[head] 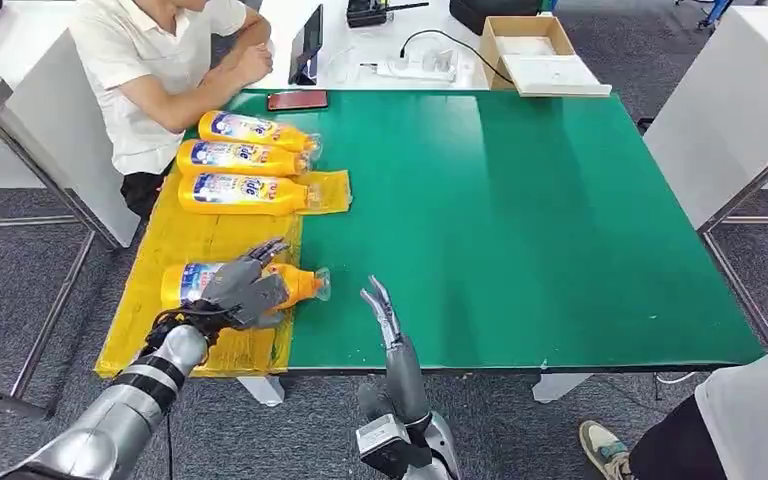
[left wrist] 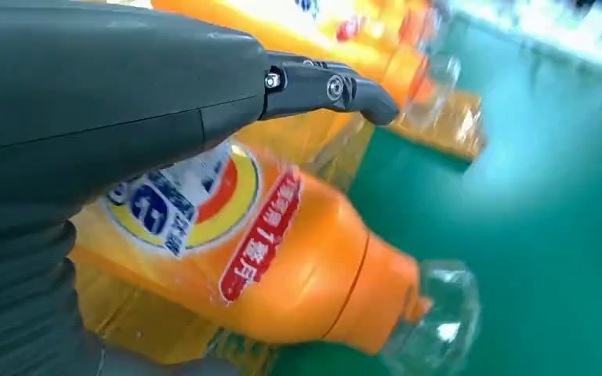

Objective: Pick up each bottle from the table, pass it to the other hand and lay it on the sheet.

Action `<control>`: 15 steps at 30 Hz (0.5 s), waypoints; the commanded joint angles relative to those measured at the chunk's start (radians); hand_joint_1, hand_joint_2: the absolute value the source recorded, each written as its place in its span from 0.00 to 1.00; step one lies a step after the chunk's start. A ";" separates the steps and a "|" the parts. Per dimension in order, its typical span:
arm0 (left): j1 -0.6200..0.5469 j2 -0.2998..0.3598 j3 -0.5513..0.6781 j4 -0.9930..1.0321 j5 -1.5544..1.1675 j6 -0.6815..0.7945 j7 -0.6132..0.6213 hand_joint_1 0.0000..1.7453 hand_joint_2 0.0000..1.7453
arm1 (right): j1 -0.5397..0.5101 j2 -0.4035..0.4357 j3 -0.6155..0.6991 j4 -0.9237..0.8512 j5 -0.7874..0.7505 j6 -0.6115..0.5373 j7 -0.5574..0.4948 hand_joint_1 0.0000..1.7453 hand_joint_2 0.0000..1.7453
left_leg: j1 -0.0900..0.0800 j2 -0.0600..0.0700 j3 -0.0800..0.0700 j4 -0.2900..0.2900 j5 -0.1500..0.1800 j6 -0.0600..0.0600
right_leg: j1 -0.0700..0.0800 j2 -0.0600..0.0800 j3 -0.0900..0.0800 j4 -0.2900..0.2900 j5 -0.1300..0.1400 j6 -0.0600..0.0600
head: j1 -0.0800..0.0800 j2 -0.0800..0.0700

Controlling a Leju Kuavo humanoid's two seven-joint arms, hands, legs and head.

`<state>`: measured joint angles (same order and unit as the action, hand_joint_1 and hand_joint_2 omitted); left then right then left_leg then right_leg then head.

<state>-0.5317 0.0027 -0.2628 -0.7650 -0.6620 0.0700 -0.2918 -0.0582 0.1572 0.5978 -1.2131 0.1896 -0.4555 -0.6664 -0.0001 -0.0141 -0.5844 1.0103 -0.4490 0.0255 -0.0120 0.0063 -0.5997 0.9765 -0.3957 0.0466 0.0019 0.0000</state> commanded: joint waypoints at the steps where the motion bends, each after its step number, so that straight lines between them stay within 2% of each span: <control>1: 0.165 -0.003 0.089 -0.393 0.167 0.179 -0.075 0.00 1.00 | -0.002 -0.017 -0.006 0.048 0.001 -0.018 -0.032 0.00 0.00 | 0.001 0.002 0.003 -0.001 -0.001 -0.002 | 0.001 0.001 0.002 -0.001 -0.001 -0.002 | 0.000 0.000; 4: 0.235 -0.056 0.140 -0.555 0.389 0.189 -0.093 0.00 1.00 | 0.007 -0.017 -0.001 0.050 0.004 -0.030 -0.032 0.00 0.00 | 0.001 0.003 0.003 -0.001 -0.003 -0.001 | 0.001 0.002 0.002 -0.001 -0.002 -0.002 | 0.000 0.000; 8: 0.241 -0.060 0.144 -0.569 0.427 0.182 -0.088 0.00 1.00 | 0.006 -0.018 0.000 0.053 0.004 -0.035 -0.032 0.00 0.00 | 0.001 0.002 -0.002 0.000 -0.001 -0.001 | 0.001 0.000 -0.002 -0.001 -0.001 -0.001 | 0.000 0.000; 11: 0.250 -0.060 0.145 -0.592 0.525 0.187 -0.094 0.00 1.00 | 0.005 -0.023 0.009 0.056 0.000 -0.043 -0.032 0.00 0.00 | 0.001 0.003 0.001 0.000 -0.002 -0.002 | 0.001 0.001 0.000 -0.001 -0.002 -0.002 | 0.000 0.000; 15: 0.318 -0.060 0.128 -0.681 0.645 0.181 -0.098 0.00 1.00 | 0.011 -0.038 0.018 0.042 -0.001 -0.069 -0.032 0.00 0.00 | 0.001 0.003 -0.001 -0.001 -0.001 -0.001 | 0.001 0.001 -0.001 -0.001 -0.001 -0.002 | 0.000 0.000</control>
<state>-0.2979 -0.0362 -0.1640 -1.2885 -0.1467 0.2586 -0.3876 -0.0400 0.1518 0.5966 -1.2032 0.1949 -0.4951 -0.6664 -0.0001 -0.0134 -0.5880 1.0103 -0.4492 0.0255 -0.0119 0.0065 -0.6035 0.9763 -0.3960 0.0463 0.0019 -0.0004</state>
